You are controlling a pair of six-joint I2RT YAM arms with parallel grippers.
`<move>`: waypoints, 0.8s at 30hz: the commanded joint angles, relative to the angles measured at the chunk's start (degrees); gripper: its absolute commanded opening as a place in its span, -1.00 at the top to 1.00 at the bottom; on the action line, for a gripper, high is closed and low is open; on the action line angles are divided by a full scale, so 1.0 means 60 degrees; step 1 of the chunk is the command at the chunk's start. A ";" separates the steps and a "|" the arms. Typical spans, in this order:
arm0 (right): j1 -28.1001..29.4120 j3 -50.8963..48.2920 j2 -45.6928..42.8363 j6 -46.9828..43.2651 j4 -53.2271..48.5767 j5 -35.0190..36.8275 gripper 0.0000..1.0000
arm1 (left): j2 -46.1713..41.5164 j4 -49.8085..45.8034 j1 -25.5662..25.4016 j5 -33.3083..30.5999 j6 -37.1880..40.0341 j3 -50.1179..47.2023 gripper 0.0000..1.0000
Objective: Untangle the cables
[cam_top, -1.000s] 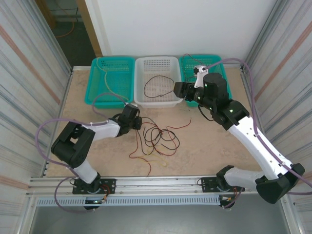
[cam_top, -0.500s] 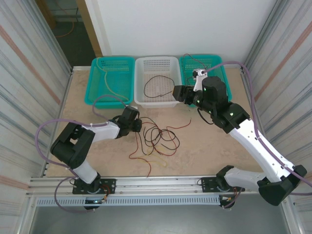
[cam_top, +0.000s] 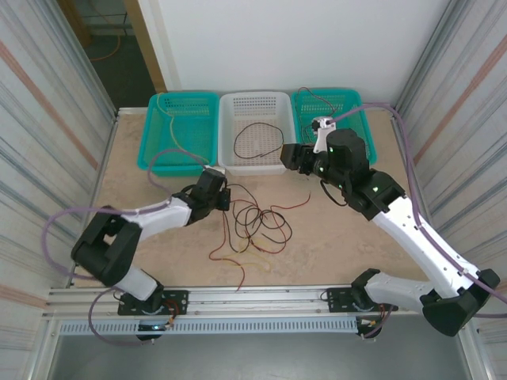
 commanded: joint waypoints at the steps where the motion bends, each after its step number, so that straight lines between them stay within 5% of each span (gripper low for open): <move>1: 0.0163 -0.0245 -0.0019 0.0149 -0.0048 0.0012 -0.23 | -0.1553 -0.0727 -0.0371 -0.0597 0.0272 0.0369 0.97; 10: 0.0492 -0.0614 0.0041 0.0160 0.0494 -0.1291 -0.29 | -0.4609 -0.1954 -0.0520 -0.0002 -0.0302 0.1258 1.00; 24: 0.1282 -0.0497 0.1016 0.0622 0.1409 -0.1405 -0.48 | -0.5428 -0.2396 -0.0540 0.1974 -0.0983 0.3391 1.00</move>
